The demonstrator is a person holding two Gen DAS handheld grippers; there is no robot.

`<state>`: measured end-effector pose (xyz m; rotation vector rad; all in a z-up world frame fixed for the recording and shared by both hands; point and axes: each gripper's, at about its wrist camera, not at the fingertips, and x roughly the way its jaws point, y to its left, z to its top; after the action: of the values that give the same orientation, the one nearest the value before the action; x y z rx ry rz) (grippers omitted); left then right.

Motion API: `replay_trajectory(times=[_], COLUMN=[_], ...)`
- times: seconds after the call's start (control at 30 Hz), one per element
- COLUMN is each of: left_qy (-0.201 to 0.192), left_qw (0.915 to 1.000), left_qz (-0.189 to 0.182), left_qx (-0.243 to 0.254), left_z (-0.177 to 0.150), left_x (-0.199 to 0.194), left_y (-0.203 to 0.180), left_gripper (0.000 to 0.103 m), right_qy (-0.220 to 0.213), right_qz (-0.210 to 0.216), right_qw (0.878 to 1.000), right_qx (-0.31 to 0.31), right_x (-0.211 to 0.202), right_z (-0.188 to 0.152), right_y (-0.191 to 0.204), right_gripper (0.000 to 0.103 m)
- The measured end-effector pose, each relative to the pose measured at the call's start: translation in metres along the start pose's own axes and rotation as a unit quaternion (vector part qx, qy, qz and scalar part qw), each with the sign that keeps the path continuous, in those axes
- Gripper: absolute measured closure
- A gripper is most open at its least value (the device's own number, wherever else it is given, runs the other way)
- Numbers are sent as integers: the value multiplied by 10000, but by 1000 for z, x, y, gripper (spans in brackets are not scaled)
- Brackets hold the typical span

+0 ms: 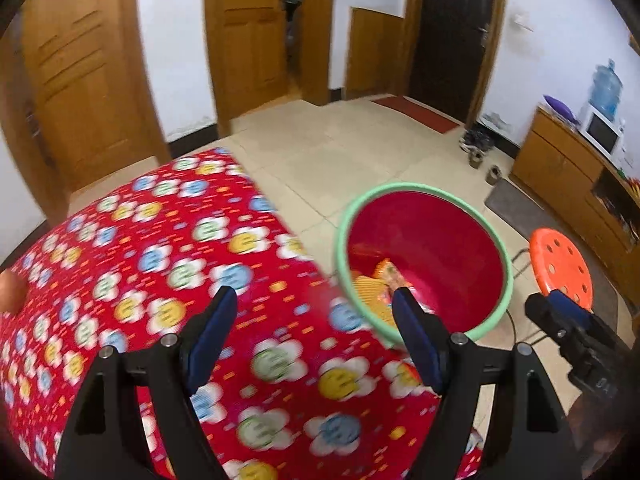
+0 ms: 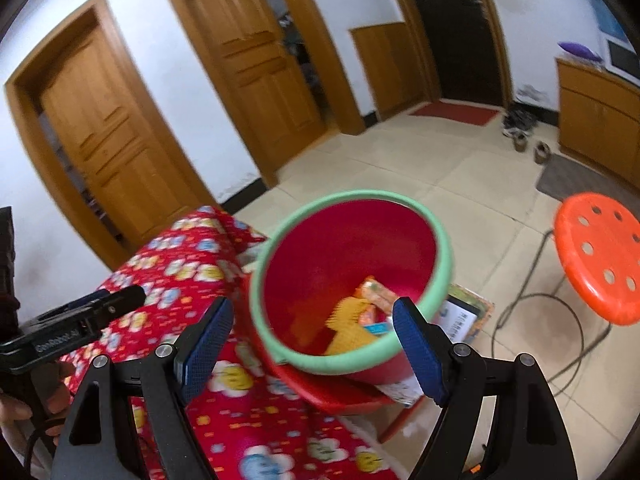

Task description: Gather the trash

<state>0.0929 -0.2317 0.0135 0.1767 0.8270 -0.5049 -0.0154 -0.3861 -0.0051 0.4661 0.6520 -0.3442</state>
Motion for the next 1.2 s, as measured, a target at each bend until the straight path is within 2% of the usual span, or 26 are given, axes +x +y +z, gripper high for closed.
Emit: replay_trajectory(times=[0.37, 0.57, 0.9, 1.2], left_qy=[-323, -532, -601, -730], left_qw=[9949, 9902, 9788, 9689], left_qz=[643, 838, 1200, 1529], left_qx=[-701, -987, -1550, -1804], left_z=[-41, -67, -112, -131], left_x=[-71, -106, -142, -159], left_y=[62, 78, 99, 111], left_gripper=[24, 16, 14, 14], right_qy=[-55, 42, 142, 49], right_qz=[702, 965, 940, 816], right_qw=[9950, 9900, 9858, 9855], right_qx=[-706, -1030, -1385, -1486], right_x=[-35, -50, -59, -64], right_z=[-17, -37, -67, -79], right_y=[78, 109, 133, 140], right_gripper=[19, 19, 19, 19])
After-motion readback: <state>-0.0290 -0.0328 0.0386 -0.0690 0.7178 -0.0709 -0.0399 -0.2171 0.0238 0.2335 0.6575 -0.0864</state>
